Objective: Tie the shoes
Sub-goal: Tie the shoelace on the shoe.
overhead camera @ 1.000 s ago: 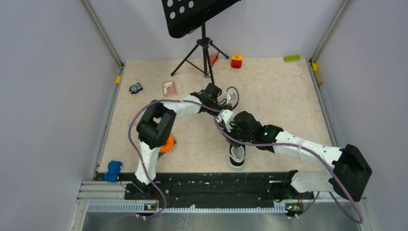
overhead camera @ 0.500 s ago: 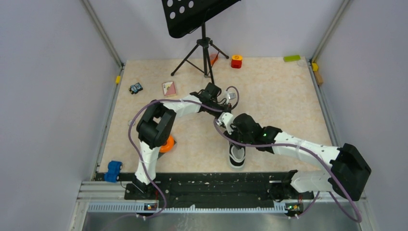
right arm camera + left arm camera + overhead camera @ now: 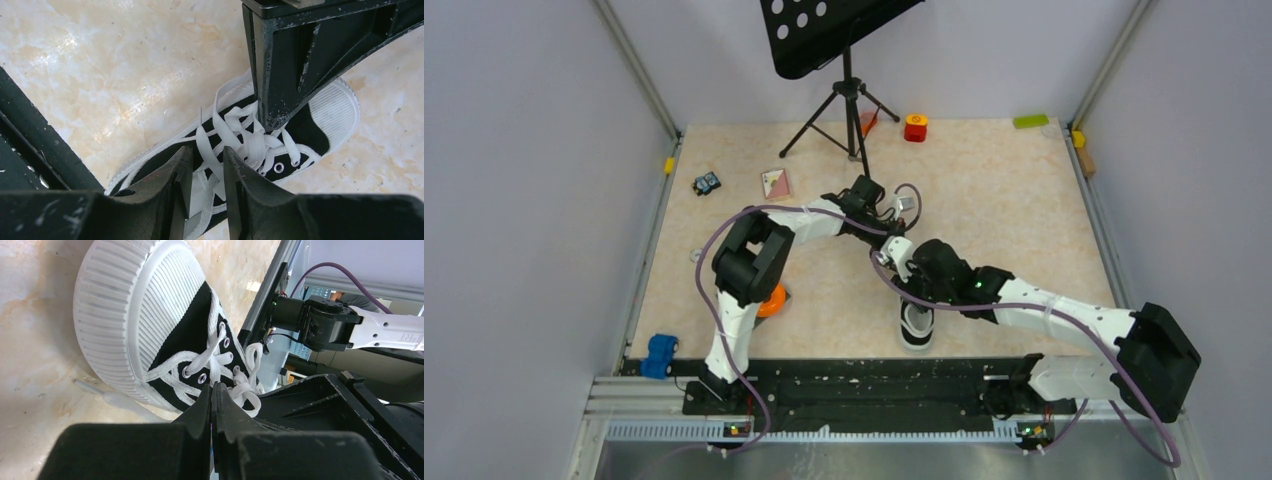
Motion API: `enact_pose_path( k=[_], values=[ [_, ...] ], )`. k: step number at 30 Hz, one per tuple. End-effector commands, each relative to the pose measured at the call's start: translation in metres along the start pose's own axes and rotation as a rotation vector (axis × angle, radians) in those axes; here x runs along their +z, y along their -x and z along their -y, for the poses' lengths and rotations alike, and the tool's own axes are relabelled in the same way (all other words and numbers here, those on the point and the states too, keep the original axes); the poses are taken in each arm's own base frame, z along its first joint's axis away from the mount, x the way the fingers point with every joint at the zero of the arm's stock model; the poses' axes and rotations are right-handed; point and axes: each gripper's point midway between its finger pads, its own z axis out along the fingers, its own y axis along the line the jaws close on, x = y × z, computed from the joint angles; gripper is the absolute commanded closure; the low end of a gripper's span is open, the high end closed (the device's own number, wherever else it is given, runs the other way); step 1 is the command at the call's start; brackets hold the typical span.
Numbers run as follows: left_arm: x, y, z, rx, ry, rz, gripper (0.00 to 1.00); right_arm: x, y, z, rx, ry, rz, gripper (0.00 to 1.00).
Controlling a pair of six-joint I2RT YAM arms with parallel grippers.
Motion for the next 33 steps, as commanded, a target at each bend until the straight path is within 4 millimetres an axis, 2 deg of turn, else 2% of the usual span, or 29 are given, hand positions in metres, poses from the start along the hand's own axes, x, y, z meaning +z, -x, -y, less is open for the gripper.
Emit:
enact_pose_path(
  k=[1,5,8,10,25,33],
  values=[
    [-0.005,0.009,0.012,0.062,-0.037,0.013,1.0,-0.001,0.013,-0.003,-0.02,0.007,0.043,0.69],
    [-0.005,0.008,0.012,0.059,-0.036,0.013,1.0,0.002,0.014,-0.003,-0.024,0.01,0.038,0.71],
    [-0.005,0.007,0.012,0.058,-0.035,0.012,1.0,0.004,0.013,-0.003,-0.027,0.013,0.023,0.91],
    [-0.005,0.007,0.012,0.057,-0.036,0.011,1.0,0.003,0.016,-0.003,-0.028,0.016,0.026,1.0],
    [-0.005,0.007,0.011,0.051,-0.032,0.014,1.0,-0.014,0.045,-0.017,-0.028,0.039,0.114,1.0],
    [-0.005,0.007,0.012,0.051,-0.034,0.016,1.0,-0.007,0.048,-0.026,-0.039,0.06,0.112,1.0]
  ],
)
